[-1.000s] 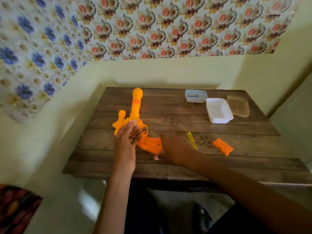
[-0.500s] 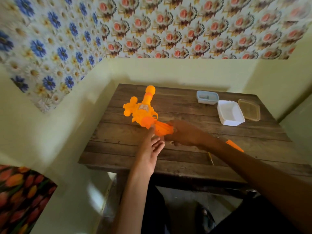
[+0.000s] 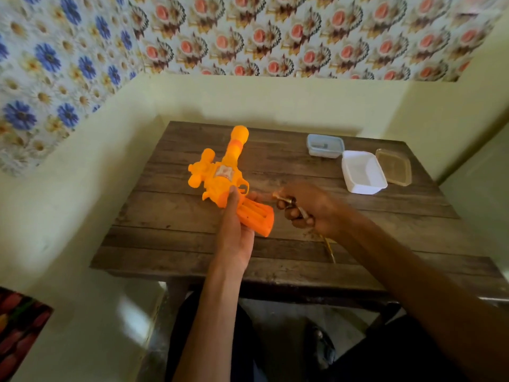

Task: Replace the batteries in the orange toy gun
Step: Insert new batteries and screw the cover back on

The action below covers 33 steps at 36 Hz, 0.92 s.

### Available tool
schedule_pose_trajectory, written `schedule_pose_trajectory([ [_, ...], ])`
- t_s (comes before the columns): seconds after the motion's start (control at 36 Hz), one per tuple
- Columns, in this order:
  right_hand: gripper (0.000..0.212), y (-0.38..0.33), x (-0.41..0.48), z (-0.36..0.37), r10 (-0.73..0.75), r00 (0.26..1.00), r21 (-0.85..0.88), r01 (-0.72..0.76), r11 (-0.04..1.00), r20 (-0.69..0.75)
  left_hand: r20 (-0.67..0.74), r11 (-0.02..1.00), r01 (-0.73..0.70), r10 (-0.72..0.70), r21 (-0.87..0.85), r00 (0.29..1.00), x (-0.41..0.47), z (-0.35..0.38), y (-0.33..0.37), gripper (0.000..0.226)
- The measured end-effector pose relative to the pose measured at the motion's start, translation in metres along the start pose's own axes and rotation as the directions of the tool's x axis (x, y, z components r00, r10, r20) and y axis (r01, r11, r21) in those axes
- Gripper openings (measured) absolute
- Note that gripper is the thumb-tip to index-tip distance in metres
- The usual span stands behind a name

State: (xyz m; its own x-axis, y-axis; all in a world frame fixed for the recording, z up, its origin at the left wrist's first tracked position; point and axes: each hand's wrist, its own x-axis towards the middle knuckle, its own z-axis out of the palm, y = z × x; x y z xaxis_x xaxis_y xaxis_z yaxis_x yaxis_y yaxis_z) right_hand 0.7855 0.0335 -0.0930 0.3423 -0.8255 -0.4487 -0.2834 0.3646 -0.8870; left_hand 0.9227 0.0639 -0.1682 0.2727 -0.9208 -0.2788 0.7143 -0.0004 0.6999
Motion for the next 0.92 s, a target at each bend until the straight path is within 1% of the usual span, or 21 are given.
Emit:
schedule_pose_trajectory([
  [0.06,0.024,0.001,0.003,-0.007,-0.003,1.000,-0.022,0.003,1.000,0.004,0.001,1.000,-0.001,0.001,0.016,1.000,0.004,-0.001,-0.001,0.036],
  [0.11,0.021,0.000,0.002,-0.012,-0.042,0.999,-0.025,0.043,0.999,0.030,0.014,1.000,-0.005,0.004,0.023,1.000,0.007,-0.001,-0.003,0.032],
  [0.25,0.022,0.004,0.004,-0.018,-0.095,0.993,-0.014,0.096,0.995,0.065,0.043,0.999,-0.022,0.020,0.041,0.999,0.007,-0.004,-0.002,0.034],
  [0.36,0.022,0.005,0.005,-0.018,-0.088,0.993,0.048,0.085,0.995,0.076,0.033,0.999,-0.017,0.015,0.040,0.999,0.003,-0.002,-0.001,0.027],
  [0.44,0.021,0.005,0.004,-0.016,-0.081,0.994,0.014,0.080,0.997,0.075,0.015,0.999,-0.010,0.010,0.043,1.000,0.002,0.000,0.000,0.031],
  [0.53,0.019,0.004,0.005,-0.012,-0.079,0.994,-0.009,0.080,0.997,0.069,-0.011,1.000,0.002,-0.002,0.023,1.000,0.001,0.002,0.001,0.029],
  [0.61,0.014,0.001,0.008,-0.007,-0.103,0.993,-0.022,0.104,0.994,0.064,-0.033,1.000,0.018,-0.017,0.015,0.999,-0.001,0.002,0.001,0.037],
  [0.69,0.015,-0.001,0.008,-0.001,-0.231,0.973,-0.088,0.232,0.969,0.027,-0.019,0.999,0.001,0.000,0.045,1.000,-0.001,0.001,0.002,0.028],
  [0.75,0.023,-0.001,0.009,0.006,-0.363,0.932,-0.134,0.360,0.923,0.008,0.012,0.999,-0.012,0.011,0.043,1.000,-0.002,0.001,0.003,0.024],
  [0.78,0.023,-0.001,0.011,0.010,-0.433,0.901,-0.164,0.428,0.889,0.003,0.028,0.999,-0.018,0.017,0.041,0.999,-0.002,0.001,0.003,0.024],
  [0.83,0.018,0.001,0.017,0.016,-0.557,0.831,-0.262,0.533,0.805,-0.021,0.052,0.999,-0.022,0.020,0.046,0.998,-0.002,0.001,0.003,0.028],
  [0.86,0.017,0.004,0.021,0.018,-0.594,0.804,-0.312,0.557,0.770,-0.031,0.056,0.999,-0.021,0.019,0.044,0.998,-0.003,0.001,0.004,0.032],
  [0.92,0.019,0.010,0.027,0.021,-0.619,0.784,-0.361,0.567,0.740,-0.037,0.061,1.000,-0.015,0.013,0.019,0.998,-0.003,0.000,0.004,0.039],
])
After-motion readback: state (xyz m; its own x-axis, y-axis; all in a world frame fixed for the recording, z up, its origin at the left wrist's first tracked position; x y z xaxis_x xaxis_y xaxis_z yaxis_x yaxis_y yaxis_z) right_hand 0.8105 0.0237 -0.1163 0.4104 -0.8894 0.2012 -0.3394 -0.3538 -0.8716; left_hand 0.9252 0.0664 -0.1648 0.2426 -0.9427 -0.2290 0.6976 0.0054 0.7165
